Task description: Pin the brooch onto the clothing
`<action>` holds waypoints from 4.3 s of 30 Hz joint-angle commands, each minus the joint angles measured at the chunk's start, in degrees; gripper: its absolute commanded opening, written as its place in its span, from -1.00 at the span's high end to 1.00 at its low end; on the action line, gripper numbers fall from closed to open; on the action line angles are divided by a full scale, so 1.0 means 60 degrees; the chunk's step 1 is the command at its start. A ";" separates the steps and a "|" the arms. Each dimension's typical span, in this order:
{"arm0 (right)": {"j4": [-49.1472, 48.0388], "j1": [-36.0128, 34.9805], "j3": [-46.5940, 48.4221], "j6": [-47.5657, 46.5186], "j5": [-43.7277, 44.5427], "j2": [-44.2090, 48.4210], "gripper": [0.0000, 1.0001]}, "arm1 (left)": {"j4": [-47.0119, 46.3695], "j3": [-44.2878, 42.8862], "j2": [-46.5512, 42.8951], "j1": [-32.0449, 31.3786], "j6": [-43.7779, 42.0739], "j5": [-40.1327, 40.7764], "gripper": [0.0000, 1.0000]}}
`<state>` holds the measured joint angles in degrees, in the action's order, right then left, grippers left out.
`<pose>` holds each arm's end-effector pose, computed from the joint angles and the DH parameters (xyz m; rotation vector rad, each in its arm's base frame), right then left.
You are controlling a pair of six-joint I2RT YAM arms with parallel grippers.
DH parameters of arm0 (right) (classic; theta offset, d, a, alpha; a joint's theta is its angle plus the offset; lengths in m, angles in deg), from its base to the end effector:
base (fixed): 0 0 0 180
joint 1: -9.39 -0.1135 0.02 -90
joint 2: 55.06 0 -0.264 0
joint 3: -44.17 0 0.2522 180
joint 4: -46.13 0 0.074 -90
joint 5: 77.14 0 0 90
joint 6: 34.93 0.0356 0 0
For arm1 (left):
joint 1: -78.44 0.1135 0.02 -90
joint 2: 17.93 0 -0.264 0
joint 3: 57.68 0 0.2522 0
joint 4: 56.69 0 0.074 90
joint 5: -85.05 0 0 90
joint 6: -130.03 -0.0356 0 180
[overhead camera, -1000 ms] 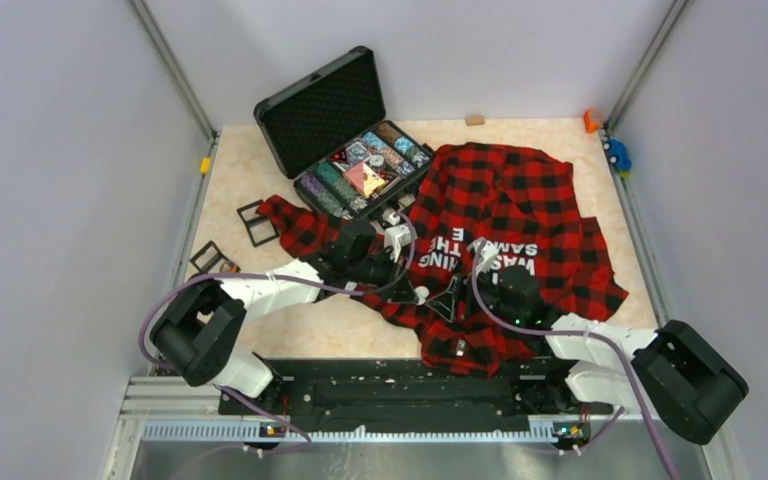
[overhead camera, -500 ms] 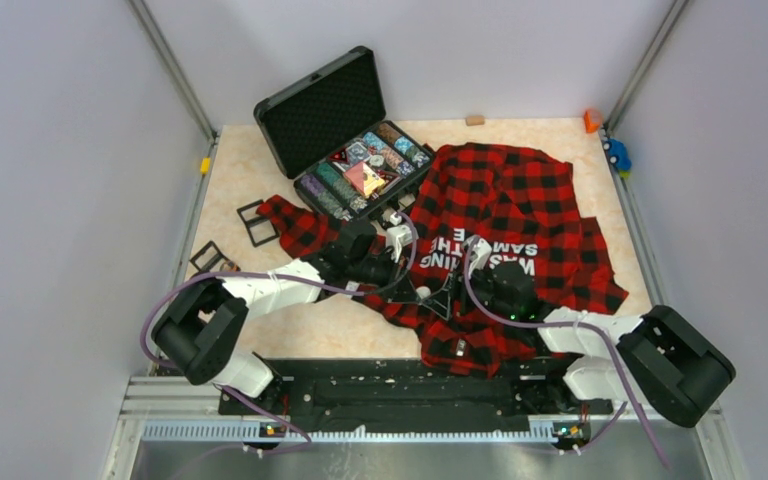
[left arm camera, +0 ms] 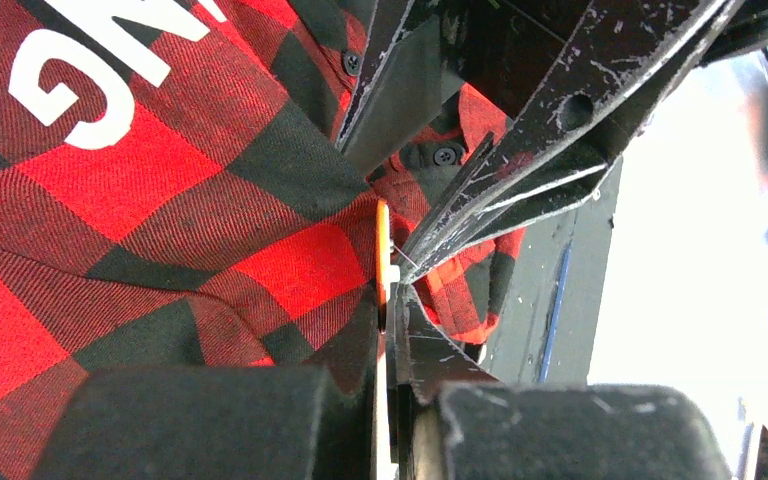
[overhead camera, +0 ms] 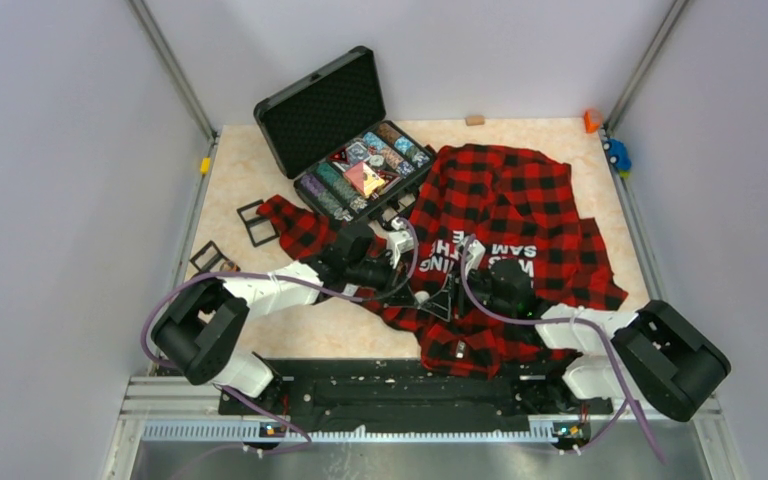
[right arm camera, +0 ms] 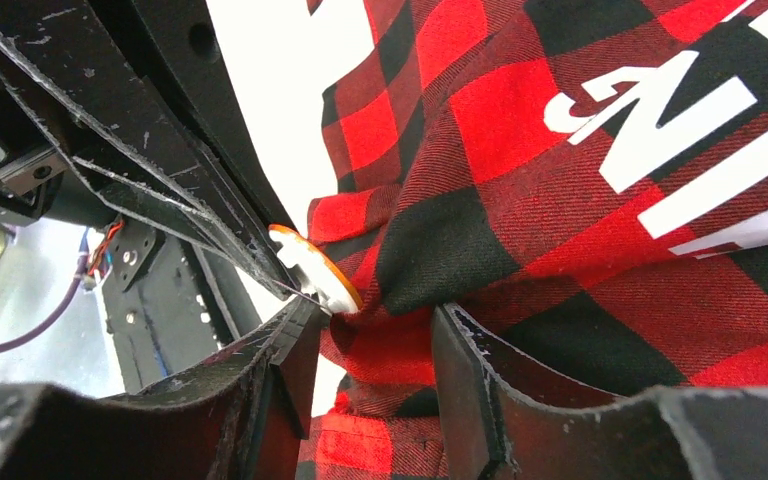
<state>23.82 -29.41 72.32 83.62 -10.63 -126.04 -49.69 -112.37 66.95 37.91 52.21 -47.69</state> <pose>0.1616 0.1482 0.1543 -0.4805 2.0278 1.1500 0.2079 -0.2096 0.1891 0.9962 2.1199 -1.3130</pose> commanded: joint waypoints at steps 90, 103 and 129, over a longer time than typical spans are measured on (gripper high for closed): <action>0.7639 0.0843 0.1960 -0.0695 0.4758 0.6763 -0.53 | 0.4811 0.0586 -0.5884 0.3648 0.3361 0.7691 -0.61; 0.6253 0.0857 0.1631 -0.0871 0.3609 0.6208 -0.54 | 0.5404 -0.0620 -0.4697 0.9228 0.2360 0.6136 -0.60; 0.5423 0.1187 0.1441 -0.0954 0.2405 0.5918 -0.54 | 0.4126 -0.1871 0.0361 1.0022 0.0223 0.9132 -0.38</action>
<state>59.05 -23.25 81.15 78.58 4.91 -90.17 -23.68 -121.40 67.91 97.62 55.25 7.49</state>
